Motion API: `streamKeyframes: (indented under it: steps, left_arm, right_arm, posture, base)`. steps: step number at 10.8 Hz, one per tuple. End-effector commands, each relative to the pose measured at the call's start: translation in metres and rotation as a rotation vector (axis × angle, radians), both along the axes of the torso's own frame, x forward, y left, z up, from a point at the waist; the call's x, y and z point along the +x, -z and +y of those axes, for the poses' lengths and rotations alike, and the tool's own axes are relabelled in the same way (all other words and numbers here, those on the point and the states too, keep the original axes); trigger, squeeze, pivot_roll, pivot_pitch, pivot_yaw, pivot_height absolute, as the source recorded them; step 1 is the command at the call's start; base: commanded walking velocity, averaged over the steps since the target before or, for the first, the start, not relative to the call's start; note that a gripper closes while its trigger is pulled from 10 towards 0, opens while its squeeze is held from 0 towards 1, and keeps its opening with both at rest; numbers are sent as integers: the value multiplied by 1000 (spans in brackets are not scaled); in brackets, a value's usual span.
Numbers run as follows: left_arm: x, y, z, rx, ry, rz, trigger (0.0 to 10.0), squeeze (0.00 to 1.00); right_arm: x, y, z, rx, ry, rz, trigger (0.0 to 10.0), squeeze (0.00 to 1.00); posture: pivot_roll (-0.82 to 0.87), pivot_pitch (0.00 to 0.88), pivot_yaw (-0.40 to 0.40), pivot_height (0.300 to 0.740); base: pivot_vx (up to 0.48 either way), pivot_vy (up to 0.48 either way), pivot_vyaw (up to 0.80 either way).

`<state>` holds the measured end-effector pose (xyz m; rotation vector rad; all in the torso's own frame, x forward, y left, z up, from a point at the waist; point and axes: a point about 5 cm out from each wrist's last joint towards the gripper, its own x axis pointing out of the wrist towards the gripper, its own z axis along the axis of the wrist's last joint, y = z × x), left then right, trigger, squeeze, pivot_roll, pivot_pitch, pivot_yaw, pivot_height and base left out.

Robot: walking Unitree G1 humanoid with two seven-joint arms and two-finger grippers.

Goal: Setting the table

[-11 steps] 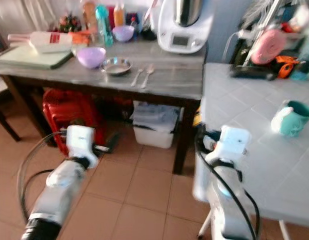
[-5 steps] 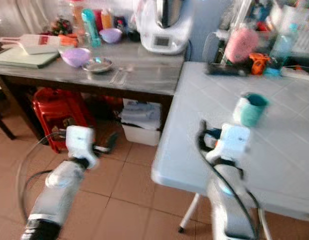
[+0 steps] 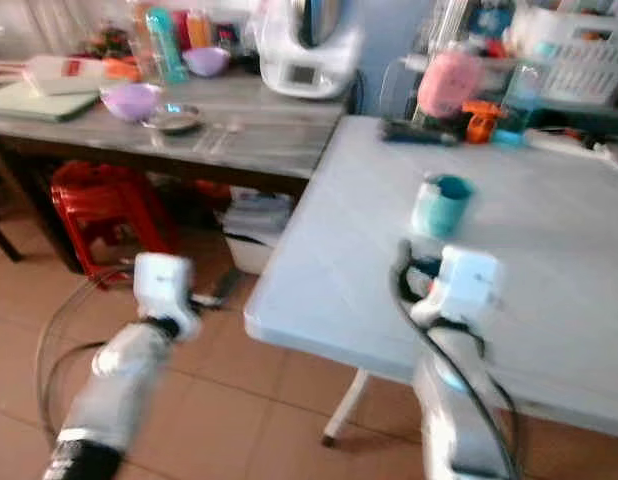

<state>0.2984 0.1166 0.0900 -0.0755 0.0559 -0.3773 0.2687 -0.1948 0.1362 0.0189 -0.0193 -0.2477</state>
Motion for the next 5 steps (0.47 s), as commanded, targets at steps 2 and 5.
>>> streamKeyframes:
  steps: [2, 5]
  left_arm:
    - [2, -7, 8, -3, -10, -30, 10000, 0]
    - [-2, -11, 3, -24, 82, -68, 10000, 0]
  right_arm:
    - [4, -6, 7, 11, -13, -26, 10000, 0]
    - [6, -5, 6, 16, -1, -28, 10000, 0]
  posture:
    - [33, 0, 8, 740]
    - [32, 0, 10, 740]
  base:
    - [0, -159, 0]
    - [0, 0, 0]
